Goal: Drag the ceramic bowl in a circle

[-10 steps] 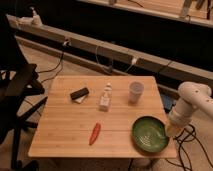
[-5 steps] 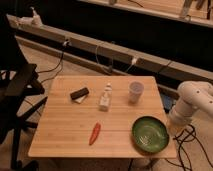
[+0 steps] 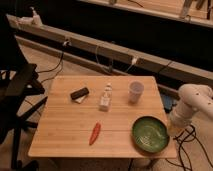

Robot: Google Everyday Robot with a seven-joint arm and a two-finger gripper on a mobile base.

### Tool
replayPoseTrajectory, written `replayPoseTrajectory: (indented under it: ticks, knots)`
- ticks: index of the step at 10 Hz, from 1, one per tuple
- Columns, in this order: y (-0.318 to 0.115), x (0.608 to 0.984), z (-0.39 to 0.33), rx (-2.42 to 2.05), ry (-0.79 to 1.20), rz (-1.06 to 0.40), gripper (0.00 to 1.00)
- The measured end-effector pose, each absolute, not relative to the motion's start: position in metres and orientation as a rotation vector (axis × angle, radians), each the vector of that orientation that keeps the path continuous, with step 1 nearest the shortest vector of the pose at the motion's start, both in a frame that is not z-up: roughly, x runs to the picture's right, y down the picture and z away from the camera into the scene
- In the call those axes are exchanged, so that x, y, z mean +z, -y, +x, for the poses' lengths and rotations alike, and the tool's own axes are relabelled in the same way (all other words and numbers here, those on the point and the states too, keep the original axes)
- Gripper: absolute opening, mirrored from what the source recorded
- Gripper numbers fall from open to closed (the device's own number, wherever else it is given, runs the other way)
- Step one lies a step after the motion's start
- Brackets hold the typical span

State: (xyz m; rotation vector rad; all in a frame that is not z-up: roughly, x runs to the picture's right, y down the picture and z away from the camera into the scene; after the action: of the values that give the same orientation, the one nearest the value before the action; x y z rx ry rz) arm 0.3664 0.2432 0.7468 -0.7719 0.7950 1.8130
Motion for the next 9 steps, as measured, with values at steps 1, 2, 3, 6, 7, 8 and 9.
replayPoseTrajectory:
  ticks: [1,2,3,6,7,8,9]
  knots:
    - [-0.243,0.747,0.367,1.814,-0.796,-0.774,0.8]
    - [-0.243,0.749,0.366,1.813,-0.794,-0.784,0.8]
    - [-0.247,0.752,0.364,1.811,-0.799,-0.801,0.8]
    - [-0.259,0.766,0.358,1.792,-0.824,-0.864,0.8]
    - [-0.263,0.771,0.357,1.786,-0.832,-0.891,0.8]
    - [-0.267,0.774,0.355,1.78,-0.837,-0.916,0.79]
    - [-0.271,0.776,0.351,1.761,-0.837,-0.935,0.73]
